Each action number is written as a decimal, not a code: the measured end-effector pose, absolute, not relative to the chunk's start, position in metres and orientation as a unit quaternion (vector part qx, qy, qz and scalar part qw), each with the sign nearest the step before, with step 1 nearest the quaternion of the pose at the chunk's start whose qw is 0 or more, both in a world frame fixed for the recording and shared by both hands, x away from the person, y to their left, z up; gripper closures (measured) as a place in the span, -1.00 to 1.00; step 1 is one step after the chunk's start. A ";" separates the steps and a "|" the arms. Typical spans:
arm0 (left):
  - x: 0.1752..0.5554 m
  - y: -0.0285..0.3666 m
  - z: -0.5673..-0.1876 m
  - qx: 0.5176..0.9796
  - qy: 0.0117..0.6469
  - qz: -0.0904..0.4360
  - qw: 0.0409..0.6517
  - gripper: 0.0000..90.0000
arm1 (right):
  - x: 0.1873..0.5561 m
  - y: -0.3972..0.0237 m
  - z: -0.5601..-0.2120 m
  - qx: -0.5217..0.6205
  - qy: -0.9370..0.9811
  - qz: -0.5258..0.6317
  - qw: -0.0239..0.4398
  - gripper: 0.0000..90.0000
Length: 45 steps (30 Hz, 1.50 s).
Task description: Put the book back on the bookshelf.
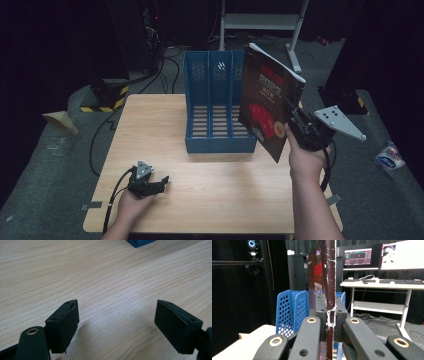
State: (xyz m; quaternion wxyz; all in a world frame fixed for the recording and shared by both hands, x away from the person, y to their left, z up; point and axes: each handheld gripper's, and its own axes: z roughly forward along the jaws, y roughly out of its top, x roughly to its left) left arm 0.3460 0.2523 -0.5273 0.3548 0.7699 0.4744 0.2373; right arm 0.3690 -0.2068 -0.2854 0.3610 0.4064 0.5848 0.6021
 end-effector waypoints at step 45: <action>0.347 0.251 -0.528 0.781 0.462 0.232 0.351 -0.54 | 0.473 -0.152 -0.293 0.461 0.546 0.574 0.400 0.92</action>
